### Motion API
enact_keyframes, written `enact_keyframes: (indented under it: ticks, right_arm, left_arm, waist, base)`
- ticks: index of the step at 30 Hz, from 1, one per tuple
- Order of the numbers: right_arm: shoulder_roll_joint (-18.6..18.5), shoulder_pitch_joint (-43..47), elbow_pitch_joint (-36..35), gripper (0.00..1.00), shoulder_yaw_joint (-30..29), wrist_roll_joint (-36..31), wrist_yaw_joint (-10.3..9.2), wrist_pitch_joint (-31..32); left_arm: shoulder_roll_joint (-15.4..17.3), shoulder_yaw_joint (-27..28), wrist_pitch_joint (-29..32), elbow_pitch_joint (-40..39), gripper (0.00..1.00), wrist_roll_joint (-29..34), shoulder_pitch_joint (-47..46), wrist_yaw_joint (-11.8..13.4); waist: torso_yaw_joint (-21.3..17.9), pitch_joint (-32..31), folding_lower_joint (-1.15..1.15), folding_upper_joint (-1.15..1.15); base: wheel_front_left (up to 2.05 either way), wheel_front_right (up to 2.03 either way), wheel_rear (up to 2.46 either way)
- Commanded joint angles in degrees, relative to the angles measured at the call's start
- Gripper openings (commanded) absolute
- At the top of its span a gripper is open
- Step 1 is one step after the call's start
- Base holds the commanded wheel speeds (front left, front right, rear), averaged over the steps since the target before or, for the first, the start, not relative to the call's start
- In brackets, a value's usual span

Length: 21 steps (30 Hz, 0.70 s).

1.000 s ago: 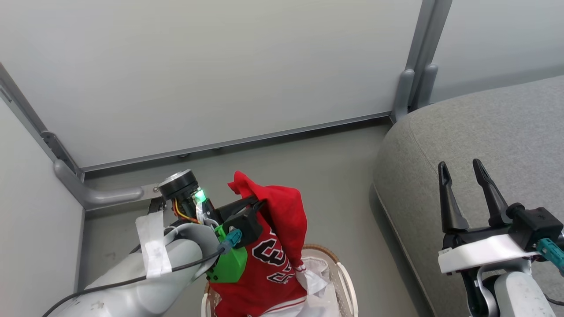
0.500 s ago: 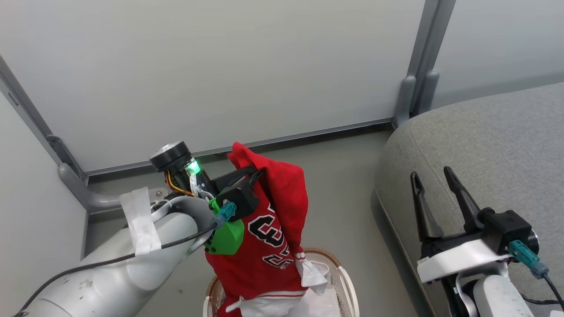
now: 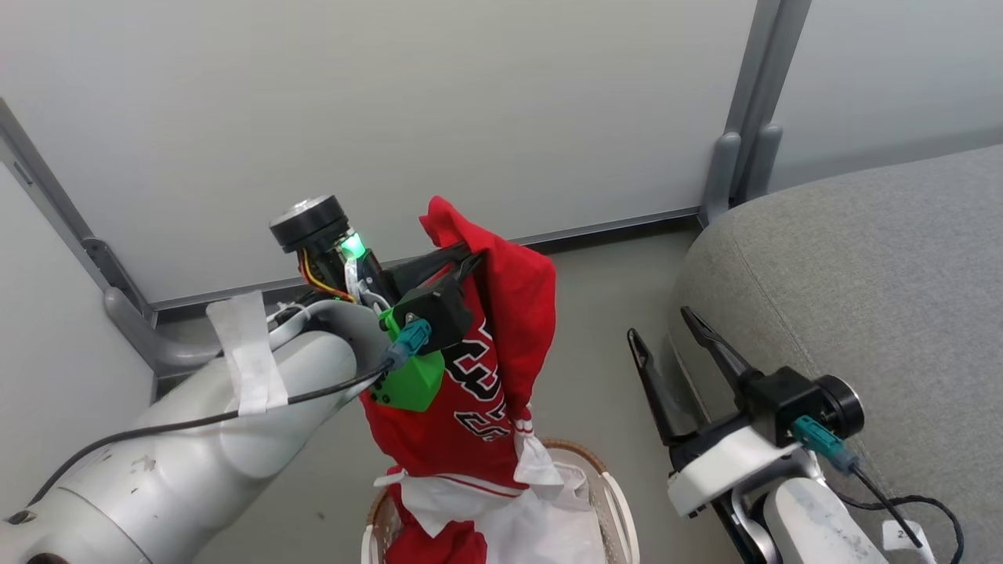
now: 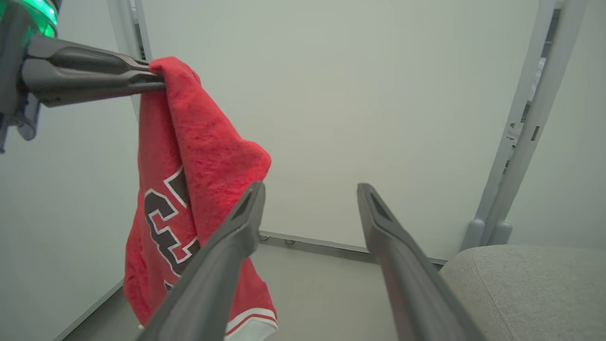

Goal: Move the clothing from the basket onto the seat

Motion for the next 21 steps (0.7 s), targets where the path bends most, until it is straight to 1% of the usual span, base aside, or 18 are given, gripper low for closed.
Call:
enact_keyframes:
  ticks: [1,6,13,17,21]
  right_arm:
    - [-0.2,-1.3,1.4,1.00,0.8,-0.7,-0.04,0.0]
    - [-0.2,-5.3,7.3,1.00,4.2,-1.8,-0.04,0.0]
    - [-0.2,-11.5,17.3,1.00,8.7,-0.2,-0.04,0.0]
    - [-0.2,-14.4,20.7,1.00,9.9,0.5,-0.04,0.0]
    - [-0.2,-16.6,22.5,1.00,11.5,1.1,-0.04,0.0]
  left_arm:
    - [0.2,-0.1,0.1,-0.4,0.00,0.5,-1.8,-0.1]
    - [-0.5,-0.7,0.5,-2.4,0.00,0.7,-5.6,-0.3]
    - [-1.8,-1.7,0.8,-5.4,0.00,0.9,-10.8,-0.5]
    - [-2.8,-2.2,0.6,-7.2,0.00,0.8,-12.8,-0.5]
    - [-3.5,-2.6,0.1,-9.0,0.00,0.3,-13.9,-0.6]
  waist:
    - [0.2,0.1,0.00,0.00]
    - [1.4,0.2,0.00,0.00]
    - [3.0,0.6,0.00,0.00]
    - [4.1,1.0,0.00,0.00]
    - [5.1,1.2,0.00,0.00]
  base:
    - [0.00,0.00,0.00]
    - [0.00,0.00,0.00]
    - [0.00,0.00,0.00]
    - [0.00,0.00,0.00]
    - [0.00,0.00,0.00]
